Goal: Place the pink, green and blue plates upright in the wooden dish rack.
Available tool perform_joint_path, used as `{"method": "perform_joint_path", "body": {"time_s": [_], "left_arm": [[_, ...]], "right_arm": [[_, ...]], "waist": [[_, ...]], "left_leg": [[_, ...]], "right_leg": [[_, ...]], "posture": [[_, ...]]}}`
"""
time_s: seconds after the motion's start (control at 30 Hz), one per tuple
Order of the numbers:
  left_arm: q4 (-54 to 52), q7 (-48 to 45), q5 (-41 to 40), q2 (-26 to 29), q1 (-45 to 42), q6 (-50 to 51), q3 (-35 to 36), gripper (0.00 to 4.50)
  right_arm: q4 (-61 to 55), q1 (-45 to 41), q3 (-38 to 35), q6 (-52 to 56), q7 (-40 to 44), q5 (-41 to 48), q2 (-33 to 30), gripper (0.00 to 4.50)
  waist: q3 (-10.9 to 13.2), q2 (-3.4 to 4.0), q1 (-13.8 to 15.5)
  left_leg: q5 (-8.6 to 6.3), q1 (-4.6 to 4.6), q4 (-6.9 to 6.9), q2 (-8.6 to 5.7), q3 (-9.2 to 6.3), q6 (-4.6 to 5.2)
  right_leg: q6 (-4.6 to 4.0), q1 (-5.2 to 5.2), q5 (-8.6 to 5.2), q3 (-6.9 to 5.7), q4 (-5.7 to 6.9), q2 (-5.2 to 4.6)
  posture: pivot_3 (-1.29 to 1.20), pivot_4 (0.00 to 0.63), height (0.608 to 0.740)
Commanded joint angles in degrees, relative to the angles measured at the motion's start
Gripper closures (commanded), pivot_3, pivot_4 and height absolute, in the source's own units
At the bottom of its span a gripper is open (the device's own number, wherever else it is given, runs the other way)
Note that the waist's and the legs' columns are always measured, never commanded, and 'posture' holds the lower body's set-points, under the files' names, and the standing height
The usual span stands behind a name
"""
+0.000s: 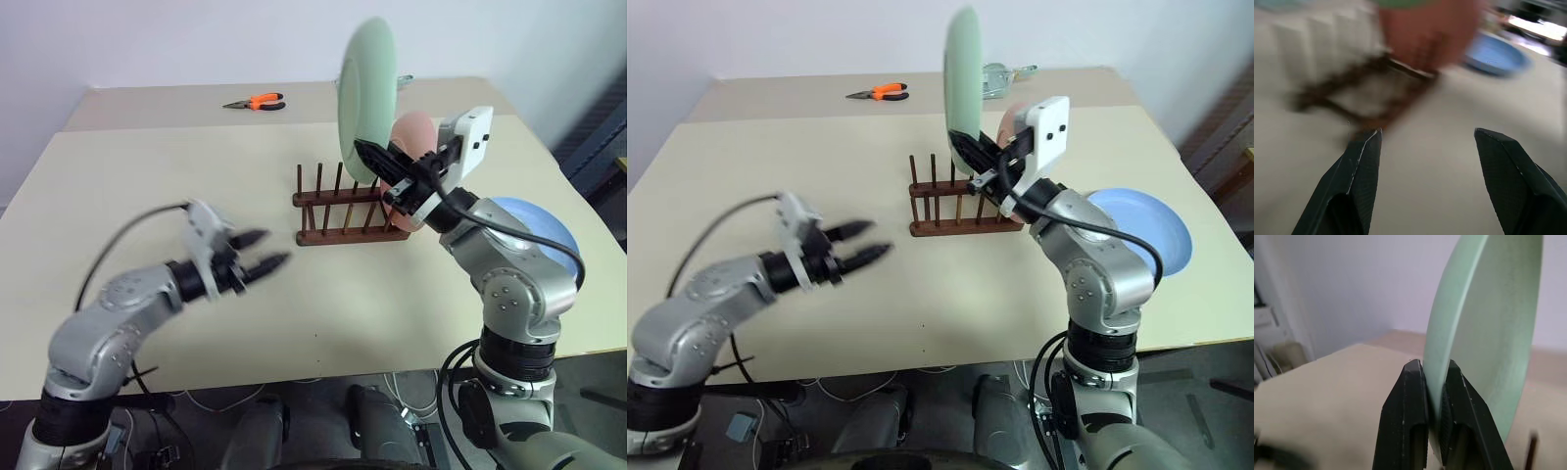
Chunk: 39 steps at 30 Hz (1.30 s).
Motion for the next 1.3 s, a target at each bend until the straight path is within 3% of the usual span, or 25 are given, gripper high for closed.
{"method": "perform_joint_path", "body": {"time_s": [0.03, 0.3, 0.4, 0.5, 0.6, 0.7, 0.8, 0.87, 1.0, 1.07, 1.2, 1.3], "left_arm": [[-2.37, -0.28, -0.24, -0.11, -1.00, -0.18, -0.71, 1.44], [-2.87, 0.63, 1.61, -1.11, -1.33, -1.07, -2.88, 1.44], [-2.98, 0.65, 2.26, -1.26, -1.26, -1.04, -3.13, 1.37], [-3.06, 0.44, 2.45, -1.30, -1.20, -0.88, -3.17, 1.37], [-2.78, 0.04, 2.96, -1.23, -1.37, -1.00, -3.42, 1.37], [-2.00, -0.80, 3.88, -0.98, -2.09, -1.41, -4.28, 1.37], [-1.09, -1.91, 5.28, -0.76, -2.79, -2.13, -5.61, 1.37], [-0.26, -2.52, 5.54, -1.17, -3.28, -2.23, -6.02, 1.37], [1.24, -4.30, 6.97, -1.44, -4.79, -3.08, -7.99, 1.37], [1.82, -4.81, 7.39, -1.67, -5.43, -3.32, -8.47, 1.37], [2.47, -5.44, 8.11, -1.97, -6.12, -3.53, -8.89, 1.37], [2.50, -5.71, 8.70, -1.88, -6.35, -3.69, -9.09, 1.37]], "right_arm": [[-1.01, -1.32, -3.11, 3.74, -2.62, 5.93, -0.16, 4.50], [1.10, -0.27, -1.20, 7.69, -3.14, 8.88, -3.41, 4.50], [1.34, -0.81, 1.24, 4.52, -2.91, 5.31, -5.61, 3.50], [0.39, -1.62, 4.85, -3.40, -0.68, -1.17, -9.43, 2.02], [-0.44, -2.02, 7.00, -10.76, 3.09, -7.46, -15.92, 2.02], [2.56, -4.64, -2.42, -11.89, 5.66, -3.09, -21.20, 2.02], [7.57, -4.75, -13.93, -10.86, 5.50, 0.96, -25.77, 1.11], [10.03, -1.60, -16.87, -11.77, 5.79, -1.64, -29.46, 0.15], [10.89, 16.07, -15.69, -13.84, 11.17, -9.58, -37.11, 0.06], [9.15, 23.63, -13.47, -13.79, 12.91, -10.69, -37.53, 0.06], [10.20, 31.05, -6.04, -16.13, 11.60, -17.18, -37.19, 0.06], [17.48, 31.41, 0.01, -20.12, 7.94, -25.05, -36.54, 0.06]], "waist": [[-0.04, 0.08, -0.15], [-0.05, 0.09, -0.09], [-0.05, 0.09, -0.09], [-0.04, 0.09, -0.09], [-0.04, 0.09, 0.04], [-0.02, 0.06, 0.11], [-0.03, 0.04, 0.42], [-0.04, 0.02, 0.94], [-0.07, -0.03, 1.50], [-0.05, 0.08, 1.37], [0.04, 0.34, 0.48], [0.03, 0.31, 0.06]], "left_leg": [[0.00, 0.02, -0.01, 0.02, 0.01, 0.00], [0.01, 0.00, -0.03, 0.00, 0.10, 0.02], [0.01, 0.00, -0.03, 0.00, 0.10, 0.02], [0.01, -0.01, -0.03, 0.00, 0.11, 0.02], [0.01, -0.02, -0.02, 0.00, 0.12, 0.02], [0.01, -0.05, 0.00, -0.02, 0.13, 0.02], [-0.01, -0.05, 0.05, -0.02, 0.11, 0.05], [-0.05, -0.02, 0.06, -0.02, 0.09, 0.12], [-0.10, -0.02, 0.06, -0.02, 0.15, 0.21], [-0.12, 0.00, 0.07, -0.03, 0.22, 0.23], [-0.15, 0.01, 0.20, -0.02, 0.50, 0.27], [-0.16, 0.09, 0.21, 0.01, 0.44, 0.26]], "right_leg": [[0.00, 0.00, 0.00, -0.01, 0.00, 0.02], [0.02, 0.00, 0.00, 0.03, -0.05, 0.01], [0.12, 0.01, -0.06, 0.02, -0.05, 0.00], [0.19, 0.00, -0.11, 0.02, -0.06, 0.00], [0.23, 0.02, -0.13, 0.02, -0.09, -0.01], [0.26, 0.04, -0.15, 0.01, -0.11, -0.04], [0.25, 0.11, -0.15, 0.00, -0.14, -0.05], [0.24, 0.19, -0.15, -0.04, -0.21, -0.05], [0.27, 0.24, -0.19, -0.04, -0.28, -0.07], [0.29, 0.26, -0.20, -0.03, -0.30, -0.15], [0.32, 0.27, -0.19, 0.15, -0.21, -0.21], [0.32, 0.34, -0.20, 0.05, -0.22, -0.20]], "posture": [[0.00, 0.150, 0.740], [0.00, 0.150, 0.740], [0.00, 0.150, 0.740], [0.00, 0.150, 0.740], [0.00, 0.150, 0.740], [0.00, 0.150, 0.740], [0.00, 0.150, 0.740], [0.00, 0.150, 0.740], [0.00, 0.150, 0.740], [0.00, 0.150, 0.740], [0.00, 0.150, 0.740], [0.00, 0.150, 0.740]]}}
